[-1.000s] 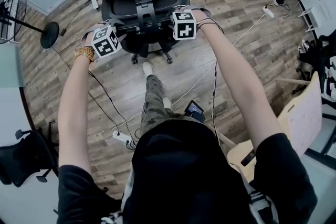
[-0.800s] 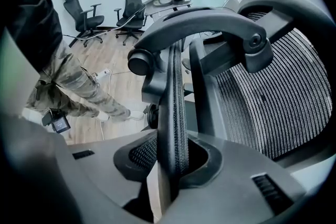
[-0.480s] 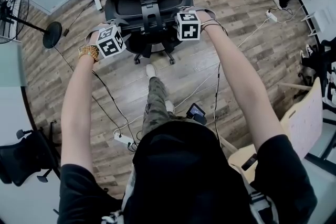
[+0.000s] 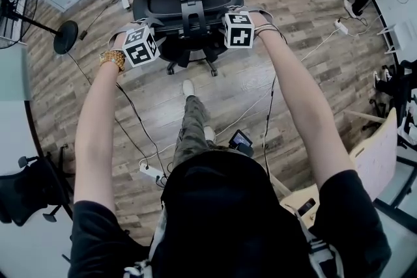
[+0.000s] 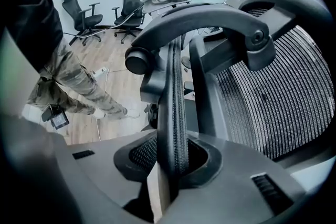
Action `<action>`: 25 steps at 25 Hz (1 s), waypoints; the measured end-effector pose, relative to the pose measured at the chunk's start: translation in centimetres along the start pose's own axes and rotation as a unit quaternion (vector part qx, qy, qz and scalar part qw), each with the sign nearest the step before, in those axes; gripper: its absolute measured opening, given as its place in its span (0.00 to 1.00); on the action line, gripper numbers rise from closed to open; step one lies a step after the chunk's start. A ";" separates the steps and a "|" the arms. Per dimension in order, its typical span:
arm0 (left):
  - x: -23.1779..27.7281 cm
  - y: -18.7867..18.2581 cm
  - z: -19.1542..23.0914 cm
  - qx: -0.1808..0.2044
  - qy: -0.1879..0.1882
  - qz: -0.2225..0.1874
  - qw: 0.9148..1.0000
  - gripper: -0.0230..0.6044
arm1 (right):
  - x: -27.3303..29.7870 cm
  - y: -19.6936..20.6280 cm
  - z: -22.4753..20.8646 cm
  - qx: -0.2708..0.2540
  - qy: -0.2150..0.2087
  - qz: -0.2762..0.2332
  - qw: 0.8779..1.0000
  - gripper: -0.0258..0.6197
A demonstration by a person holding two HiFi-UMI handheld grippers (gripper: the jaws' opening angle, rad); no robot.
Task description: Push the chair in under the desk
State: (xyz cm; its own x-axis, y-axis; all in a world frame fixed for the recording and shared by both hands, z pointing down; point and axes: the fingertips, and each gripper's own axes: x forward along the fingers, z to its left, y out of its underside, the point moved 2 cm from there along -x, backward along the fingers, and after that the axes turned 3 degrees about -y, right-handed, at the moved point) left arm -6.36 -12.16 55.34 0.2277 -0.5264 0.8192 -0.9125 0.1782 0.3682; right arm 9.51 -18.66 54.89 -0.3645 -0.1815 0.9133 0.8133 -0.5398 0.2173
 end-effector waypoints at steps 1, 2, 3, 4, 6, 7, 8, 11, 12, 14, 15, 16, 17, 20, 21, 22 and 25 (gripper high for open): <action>0.1 0.1 0.4 0.000 -0.001 0.000 1.000 0.25 | 0.0 0.0 -0.4 0.000 -0.001 0.000 1.000 0.18; 0.3 0.2 0.8 -0.001 -0.001 0.000 1.000 0.25 | 0.1 -0.1 -0.8 0.000 -0.002 0.000 1.000 0.18; 0.4 0.4 1.2 -0.001 0.000 0.001 1.000 0.25 | 0.2 -0.2 -1.2 -0.001 -0.001 -0.001 1.000 0.18; 0.5 0.6 1.6 -0.002 0.000 0.002 1.000 0.25 | 0.3 -0.3 -1.7 -0.002 0.000 -0.002 1.000 0.18; 0.8 0.8 2.2 -0.003 -0.001 0.003 1.000 0.25 | 0.9 0.1 -2.5 -0.003 0.001 0.000 1.000 0.18; 1.0 0.9 2.5 -0.004 -0.001 0.003 1.000 0.25 | 1.1 0.2 -2.8 -0.003 0.002 0.001 1.000 0.18; 1.2 1.0 2.8 -0.004 -0.002 0.004 1.000 0.25 | 1.3 0.3 -3.2 -0.004 0.002 0.001 1.000 0.18; 1.6 1.3 4.0 -0.003 -0.003 0.003 1.000 0.25 | 1.7 0.4 -4.4 -0.005 0.003 0.001 1.000 0.18; 1.8 1.4 4.3 -0.002 -0.003 0.002 1.000 0.25 | 1.7 0.4 -4.8 -0.005 0.001 0.002 1.000 0.18; 1.9 1.7 4.9 -0.003 -0.003 0.001 1.000 0.25 | 1.9 0.3 -5.5 -0.004 -0.003 0.003 1.000 0.18; 2.0 1.9 5.2 -0.003 -0.003 0.001 1.000 0.25 | 2.1 0.3 -5.8 -0.003 -0.004 0.004 1.000 0.18; 2.0 2.1 5.5 -0.003 -0.003 0.001 1.000 0.25 | 2.3 0.2 -6.2 -0.002 -0.005 0.004 1.000 0.18; 2.1 2.3 5.9 -0.002 -0.004 0.001 1.000 0.25 | 2.4 0.2 -6.5 -0.002 -0.005 0.004 1.000 0.18; 2.4 2.8 6.7 0.004 -0.010 -0.001 1.000 0.25 | 2.9 0.0 -7.2 0.001 -0.004 0.008 1.000 0.18; 2.5 3.1 6.9 0.007 -0.012 -0.003 1.000 0.25 | 3.0 -0.2 -7.5 0.002 -0.003 0.009 1.000 0.18; 2.5 3.4 7.2 0.009 -0.012 -0.004 1.000 0.25 | 3.2 -0.4 -7.7 0.004 -0.004 0.010 1.000 0.18; 2.7 4.3 8.3 0.014 -0.011 -0.008 1.000 0.25 | 3.7 -1.0 -8.7 0.013 -0.014 0.012 1.000 0.18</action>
State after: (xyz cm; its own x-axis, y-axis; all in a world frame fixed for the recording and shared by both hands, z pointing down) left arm -12.49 -19.66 55.47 0.2347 -0.5472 0.8034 -0.9183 0.1462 0.3679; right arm 3.41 -25.95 55.07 -0.3317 -0.1710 0.9278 0.8330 -0.5146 0.2030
